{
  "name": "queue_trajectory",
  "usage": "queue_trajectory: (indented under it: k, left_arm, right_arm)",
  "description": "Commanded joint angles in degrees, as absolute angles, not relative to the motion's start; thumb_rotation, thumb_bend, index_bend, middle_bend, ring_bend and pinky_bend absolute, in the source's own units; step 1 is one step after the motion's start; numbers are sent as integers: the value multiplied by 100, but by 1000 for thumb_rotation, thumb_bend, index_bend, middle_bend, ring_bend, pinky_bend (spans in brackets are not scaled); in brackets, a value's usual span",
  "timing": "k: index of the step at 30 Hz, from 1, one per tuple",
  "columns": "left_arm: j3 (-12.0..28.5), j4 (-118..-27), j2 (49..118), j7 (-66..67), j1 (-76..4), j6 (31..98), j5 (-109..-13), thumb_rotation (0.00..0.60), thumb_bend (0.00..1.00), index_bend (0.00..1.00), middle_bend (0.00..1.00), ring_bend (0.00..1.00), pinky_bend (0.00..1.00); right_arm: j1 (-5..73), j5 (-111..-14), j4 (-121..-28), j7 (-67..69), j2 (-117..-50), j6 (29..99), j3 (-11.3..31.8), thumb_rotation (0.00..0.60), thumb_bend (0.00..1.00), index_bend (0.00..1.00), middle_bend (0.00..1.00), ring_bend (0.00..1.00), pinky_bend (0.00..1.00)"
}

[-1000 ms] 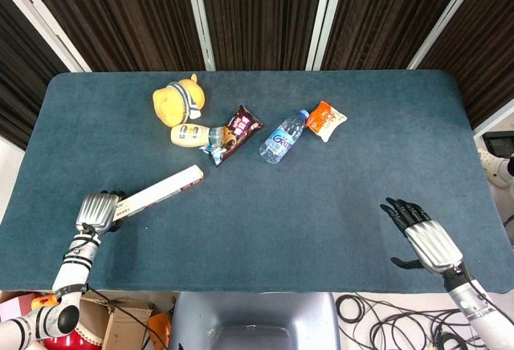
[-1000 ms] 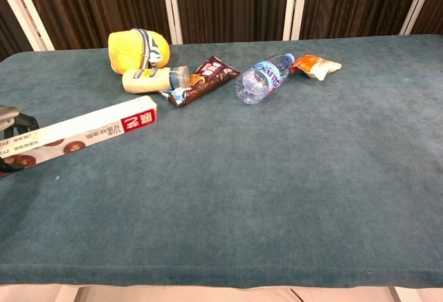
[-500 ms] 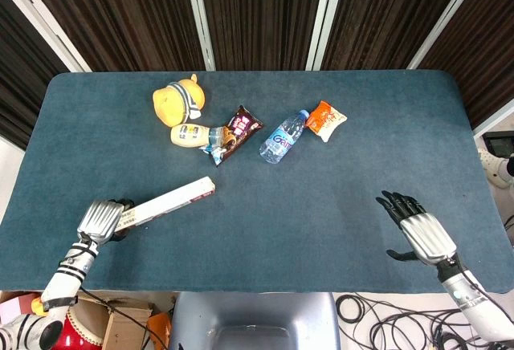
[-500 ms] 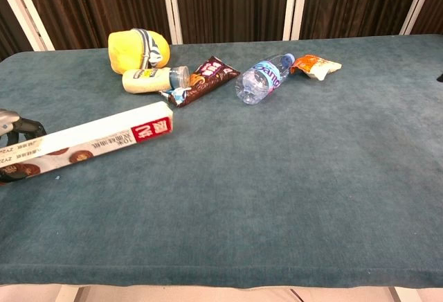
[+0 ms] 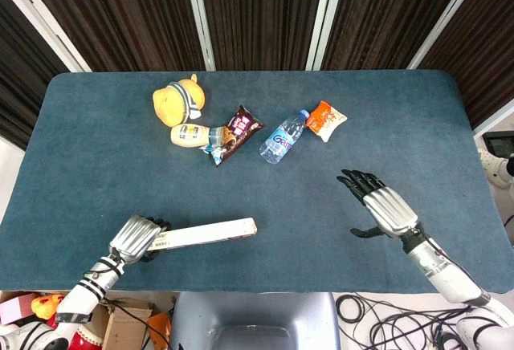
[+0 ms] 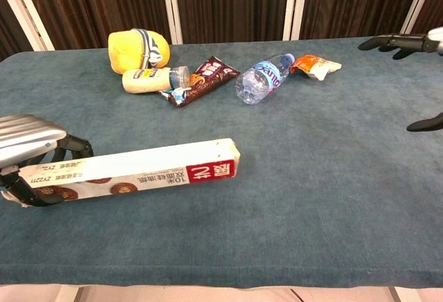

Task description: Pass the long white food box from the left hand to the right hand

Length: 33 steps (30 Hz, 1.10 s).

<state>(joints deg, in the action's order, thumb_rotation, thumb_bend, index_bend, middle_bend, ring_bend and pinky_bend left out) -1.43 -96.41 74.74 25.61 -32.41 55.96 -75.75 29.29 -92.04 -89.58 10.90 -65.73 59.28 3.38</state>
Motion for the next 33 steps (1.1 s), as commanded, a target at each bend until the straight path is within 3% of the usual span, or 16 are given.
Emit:
queue_trajectory:
  k: [1, 14, 20, 33]
  left_arm:
    - [-14, -10090, 7430, 3044, -3434, 5496, -7367, 600, 353, 582, 611, 516, 927]
    - [510, -10779, 7626, 4387, -4092, 5438, -5765, 600, 353, 584, 611, 524, 934]
    - [725, -11277, 7483, 4765, -4526, 5535, -5010, 600, 356, 583, 611, 526, 935]
    - [701, -11456, 7428, 4614, -4888, 5649, -4828, 600, 352, 583, 613, 528, 937]
  right_arm:
    - [3290, -9068, -9037, 1468, -6581, 5491, 478, 600, 59, 0, 0, 0, 109]
    - [4171, -9120, -8849, 3122, -6724, 4623, 574, 600, 59, 0, 0, 0, 108]
    - [4350, -9195, -8726, 3497, -6821, 4591, 512, 600, 59, 0, 0, 0, 124]
    - [4477, -9434, -8290, 4521, -7102, 4926, 280, 600, 59, 56, 11, 0, 174]
